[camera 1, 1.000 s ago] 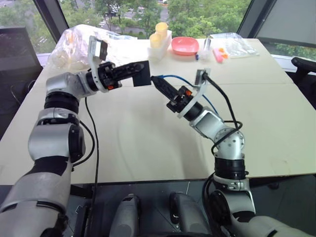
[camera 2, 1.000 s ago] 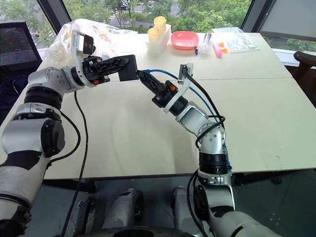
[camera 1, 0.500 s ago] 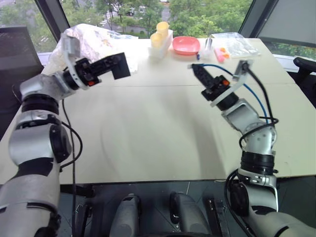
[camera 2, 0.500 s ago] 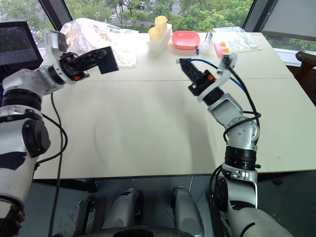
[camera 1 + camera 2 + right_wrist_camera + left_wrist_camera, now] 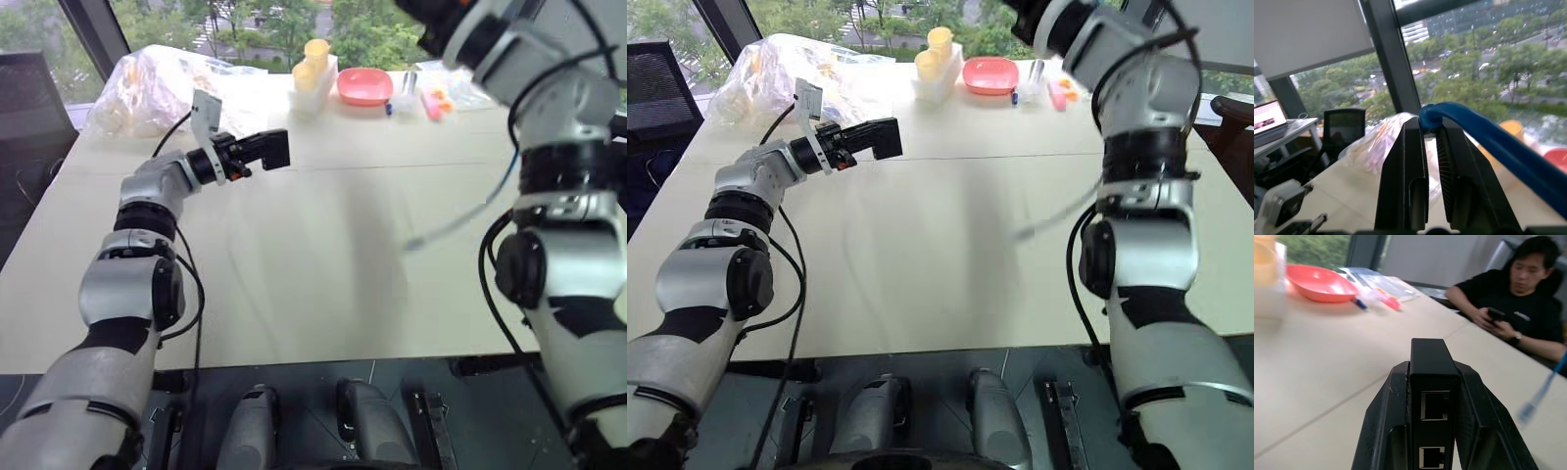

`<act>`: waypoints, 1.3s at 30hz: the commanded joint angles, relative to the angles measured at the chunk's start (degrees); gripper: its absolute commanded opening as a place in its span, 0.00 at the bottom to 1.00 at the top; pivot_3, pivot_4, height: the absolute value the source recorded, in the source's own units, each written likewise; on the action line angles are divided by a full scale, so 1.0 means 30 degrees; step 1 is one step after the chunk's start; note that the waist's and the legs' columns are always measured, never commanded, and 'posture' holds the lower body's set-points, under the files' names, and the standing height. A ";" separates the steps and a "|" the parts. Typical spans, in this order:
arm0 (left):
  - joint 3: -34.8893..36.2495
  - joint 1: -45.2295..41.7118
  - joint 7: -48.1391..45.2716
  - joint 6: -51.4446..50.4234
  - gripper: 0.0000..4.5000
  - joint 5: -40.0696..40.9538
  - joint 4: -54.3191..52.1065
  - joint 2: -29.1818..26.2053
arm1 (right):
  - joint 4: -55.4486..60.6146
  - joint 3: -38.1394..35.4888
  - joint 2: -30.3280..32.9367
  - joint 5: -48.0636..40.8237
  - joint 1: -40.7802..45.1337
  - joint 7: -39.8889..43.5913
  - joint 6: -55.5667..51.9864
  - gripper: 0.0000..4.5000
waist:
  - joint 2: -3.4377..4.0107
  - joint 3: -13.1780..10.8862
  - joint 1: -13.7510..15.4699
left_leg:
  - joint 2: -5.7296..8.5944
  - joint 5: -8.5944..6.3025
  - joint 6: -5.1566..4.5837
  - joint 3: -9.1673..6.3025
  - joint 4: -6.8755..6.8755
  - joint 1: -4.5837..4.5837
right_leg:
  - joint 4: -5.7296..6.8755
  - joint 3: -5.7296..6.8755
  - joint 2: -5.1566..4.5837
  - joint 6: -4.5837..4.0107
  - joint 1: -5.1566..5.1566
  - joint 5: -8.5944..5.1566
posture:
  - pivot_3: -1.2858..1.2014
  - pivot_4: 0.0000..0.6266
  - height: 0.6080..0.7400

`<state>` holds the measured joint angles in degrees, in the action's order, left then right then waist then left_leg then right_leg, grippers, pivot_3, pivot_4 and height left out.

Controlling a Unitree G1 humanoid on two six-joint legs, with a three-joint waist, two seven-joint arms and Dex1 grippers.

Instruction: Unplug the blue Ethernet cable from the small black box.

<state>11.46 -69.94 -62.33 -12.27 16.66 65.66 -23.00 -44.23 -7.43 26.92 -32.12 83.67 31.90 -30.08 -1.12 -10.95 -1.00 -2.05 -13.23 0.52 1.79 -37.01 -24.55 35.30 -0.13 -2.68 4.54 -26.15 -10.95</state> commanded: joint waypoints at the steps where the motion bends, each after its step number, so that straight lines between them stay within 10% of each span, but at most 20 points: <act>1: 0.0005 0.0262 0.0743 0.1691 0.12 -0.0367 -0.0486 0.0286 | -0.2463 0.0149 -0.0414 0.1728 0.0737 0.0677 0.2158 0.02 | 0.0000 0.0000 0.0003 | 0.0002 0.0000 0.0000 0.0007 -0.0006 -0.0018 | -0.0004 -0.0001 -0.0007 0.0001 -0.0001 0.0001 | 0.52 0.24 1.00; 9: -0.1318 0.2318 0.2680 0.3773 0.12 -0.1941 -0.2383 0.1348 | -0.5617 0.3613 -0.0807 0.7557 -0.2781 -0.1425 0.1243 0.02 | -0.0005 0.0003 0.0110 | 0.0025 0.0002 0.0003 0.0057 -0.0050 -0.0042 | -0.0008 -0.0032 -0.0051 0.0016 -0.0010 0.0010 | 0.52 0.24 1.00; 19: -0.2445 0.4846 0.2961 0.2188 0.12 -0.1995 -0.6758 0.1630 | 0.7148 0.6119 0.1091 0.7473 -0.9959 0.2518 -0.8169 0.98 | 0.0017 0.0001 -0.0005 | 0.0027 0.0008 0.0012 0.0056 -0.0129 -0.0151 | 0.0134 -0.0080 -0.0029 0.0045 -0.0157 0.0028 | 0.52 0.24 1.00; 28: -0.2387 0.6981 0.3197 0.0004 0.12 -0.0882 -1.1167 0.1467 | 2.0341 0.3068 0.4183 0.1168 -1.5324 0.5209 -1.7501 0.98 | 0.0014 0.0003 0.0028 | 0.0021 0.0004 0.0009 0.0027 -0.0232 -0.0093 | 0.0140 -0.0080 -0.0024 0.0039 -0.0072 0.0026 | 0.52 0.24 1.00; 35: -0.2108 0.9736 0.4677 -0.2565 0.12 0.0145 -1.5959 0.1665 | 2.2444 -0.3807 -0.0885 -0.1111 -1.5352 0.3028 -2.0463 0.98 | -0.0002 0.0014 0.0059 | -0.0001 0.0004 0.0010 0.0028 -0.0338 0.0006 | 0.0181 -0.0098 -0.0001 0.0013 0.0048 0.0036 | 0.52 0.24 1.00; 39: -0.2189 1.0303 0.5474 -0.1909 0.49 0.0080 -1.6439 0.1967 | 2.2010 -0.3972 -0.2393 -0.0240 -1.5353 0.0799 -1.9124 1.00 | -0.0002 0.0017 0.0107 | 0.0005 0.0003 0.0012 0.0023 -0.0339 0.0058 | 0.0171 -0.0093 -0.0014 -0.0048 0.0117 -0.0001 | 0.52 0.24 1.00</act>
<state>3.86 -38.63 -46.97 -19.37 15.95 18.73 -17.36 21.54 -17.48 20.55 -33.58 36.55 36.79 -89.71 -1.13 -10.90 -0.68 -2.04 -13.22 0.56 1.86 -38.03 -24.38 35.79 -0.41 -2.72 4.40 -25.79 -10.96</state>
